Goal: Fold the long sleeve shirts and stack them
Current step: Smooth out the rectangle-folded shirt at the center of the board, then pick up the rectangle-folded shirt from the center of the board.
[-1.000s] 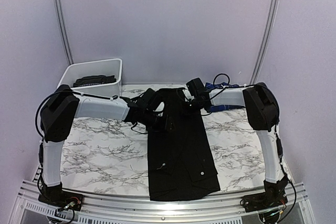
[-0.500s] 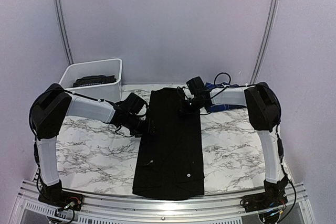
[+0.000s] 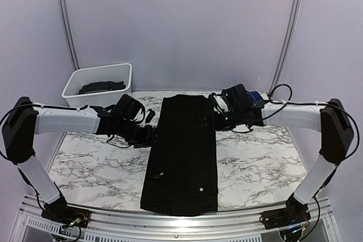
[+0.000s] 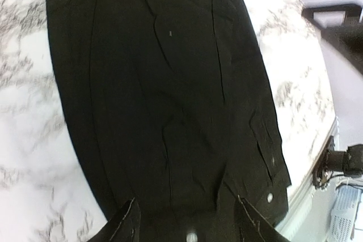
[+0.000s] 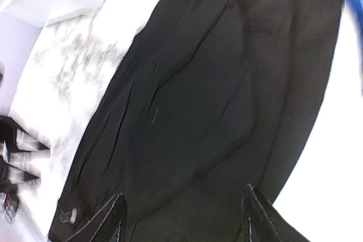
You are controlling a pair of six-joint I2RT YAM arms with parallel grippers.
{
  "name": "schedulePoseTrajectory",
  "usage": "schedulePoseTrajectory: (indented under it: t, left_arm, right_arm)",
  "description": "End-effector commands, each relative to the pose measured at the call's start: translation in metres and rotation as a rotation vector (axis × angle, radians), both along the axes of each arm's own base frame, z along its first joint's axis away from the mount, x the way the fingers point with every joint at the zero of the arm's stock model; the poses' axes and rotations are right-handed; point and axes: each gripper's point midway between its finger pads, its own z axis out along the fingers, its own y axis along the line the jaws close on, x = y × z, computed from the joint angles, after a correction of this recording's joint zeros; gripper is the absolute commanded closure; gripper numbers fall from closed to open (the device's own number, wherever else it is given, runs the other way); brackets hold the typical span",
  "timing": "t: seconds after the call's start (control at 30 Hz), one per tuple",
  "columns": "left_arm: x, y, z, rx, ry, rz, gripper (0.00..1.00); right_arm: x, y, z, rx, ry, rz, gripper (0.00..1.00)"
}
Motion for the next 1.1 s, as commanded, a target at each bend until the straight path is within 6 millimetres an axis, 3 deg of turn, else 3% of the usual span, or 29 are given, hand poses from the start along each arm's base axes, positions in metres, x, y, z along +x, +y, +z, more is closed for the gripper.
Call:
schedulePoseTrajectory:
  t: [0.0,0.27,0.4,0.53,0.77,1.07]
  left_arm:
    - [-0.043,0.022,-0.025,0.029,0.139,-0.024,0.42]
    - [-0.085,0.052,-0.049,0.055,0.245,-0.014,0.43]
    - [-0.100,0.061,-0.067,0.086,0.299,-0.019,0.41]
    - [-0.106,0.057,-0.074,0.109,0.318,-0.025,0.39]
    - [-0.121,0.050,-0.090,0.165,0.360,-0.003,0.46]
    - [-0.128,0.035,-0.094,0.158,0.380,0.021,0.69]
  right_arm:
    - [-0.072,0.000,-0.017,0.070,0.113,0.021,0.39]
    - [-0.176,-0.024,-0.041,0.160,0.307,-0.011,0.38]
    - [-0.213,-0.026,-0.057,0.181,0.410,-0.016,0.40]
    - [-0.243,-0.023,-0.076,0.180,0.503,0.011,0.42]
    - [-0.262,-0.028,-0.095,0.207,0.600,-0.022,0.48]
    - [-0.251,-0.031,-0.104,0.251,0.616,-0.083,0.58]
